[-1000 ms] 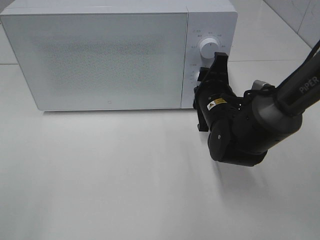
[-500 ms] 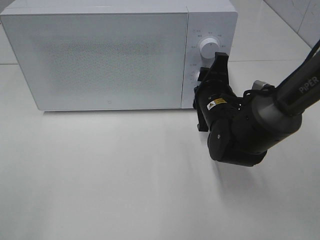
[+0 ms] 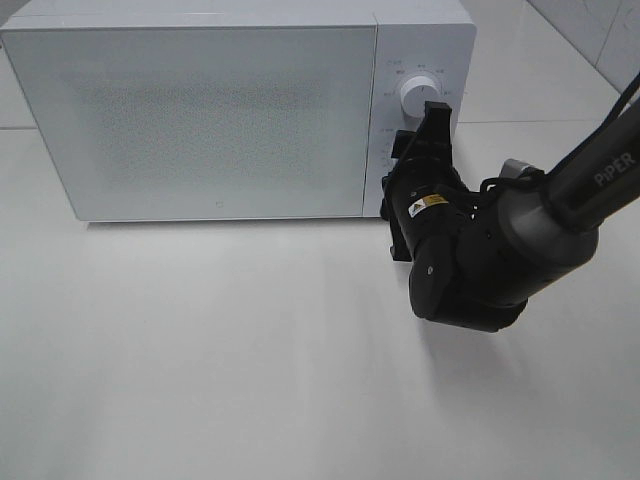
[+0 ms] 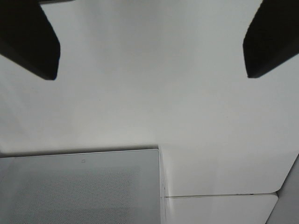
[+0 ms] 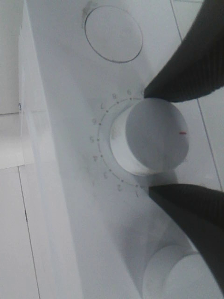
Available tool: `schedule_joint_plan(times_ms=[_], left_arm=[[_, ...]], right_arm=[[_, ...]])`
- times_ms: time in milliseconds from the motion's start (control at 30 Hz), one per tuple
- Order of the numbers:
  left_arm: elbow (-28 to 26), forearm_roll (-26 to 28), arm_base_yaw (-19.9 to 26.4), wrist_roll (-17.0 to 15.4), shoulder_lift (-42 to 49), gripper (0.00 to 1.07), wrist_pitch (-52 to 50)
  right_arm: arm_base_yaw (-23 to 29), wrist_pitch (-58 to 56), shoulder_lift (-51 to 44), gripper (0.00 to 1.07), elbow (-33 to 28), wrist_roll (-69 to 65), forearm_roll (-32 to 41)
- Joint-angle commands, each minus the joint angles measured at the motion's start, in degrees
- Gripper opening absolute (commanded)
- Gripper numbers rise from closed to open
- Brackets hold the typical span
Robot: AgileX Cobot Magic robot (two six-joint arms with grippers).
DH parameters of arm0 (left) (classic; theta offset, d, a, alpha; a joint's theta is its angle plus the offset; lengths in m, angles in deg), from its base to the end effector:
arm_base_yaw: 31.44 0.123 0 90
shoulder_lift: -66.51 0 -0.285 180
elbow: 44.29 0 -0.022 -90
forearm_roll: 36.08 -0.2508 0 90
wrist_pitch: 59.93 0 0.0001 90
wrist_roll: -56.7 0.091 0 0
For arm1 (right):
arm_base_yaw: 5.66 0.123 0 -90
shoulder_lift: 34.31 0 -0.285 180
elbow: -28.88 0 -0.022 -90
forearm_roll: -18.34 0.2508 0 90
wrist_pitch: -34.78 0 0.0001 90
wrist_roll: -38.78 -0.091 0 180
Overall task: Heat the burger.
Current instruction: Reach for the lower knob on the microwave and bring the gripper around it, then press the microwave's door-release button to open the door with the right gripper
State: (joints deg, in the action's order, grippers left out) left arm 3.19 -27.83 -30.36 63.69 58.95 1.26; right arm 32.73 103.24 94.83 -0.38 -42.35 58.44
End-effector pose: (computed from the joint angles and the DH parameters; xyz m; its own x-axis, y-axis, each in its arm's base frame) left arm -0.0083 -0.0116 0.2826 -0.4324 0.0437 -0.9006 0.1170 0.9931 -0.0081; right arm 0.3201 0.1841 0.1116 -0.0184 0.9962 0.0850 0.0813 -0.0832 0.9932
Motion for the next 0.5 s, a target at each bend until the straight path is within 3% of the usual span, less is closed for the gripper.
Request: schedule_joint_plan(times_ms=[33,167,500], left_arm=[[0.2,0.3,0.1,0.1,0.3,1.0,0.2],[0.2,0.3,0.1,0.1,0.3,1.0,0.2],[0.2,0.3,0.1,0.1,0.3,1.0,0.2]], right_arm=[[-0.2,6.8,-0.7,0.66,1.1,3.7,-0.4],[-0.2,4.9,-0.9,0.73,0.5,4.2,-0.4],[-0.1,0.3,-6.4,0.74,-6.1,10.1,-4.1]])
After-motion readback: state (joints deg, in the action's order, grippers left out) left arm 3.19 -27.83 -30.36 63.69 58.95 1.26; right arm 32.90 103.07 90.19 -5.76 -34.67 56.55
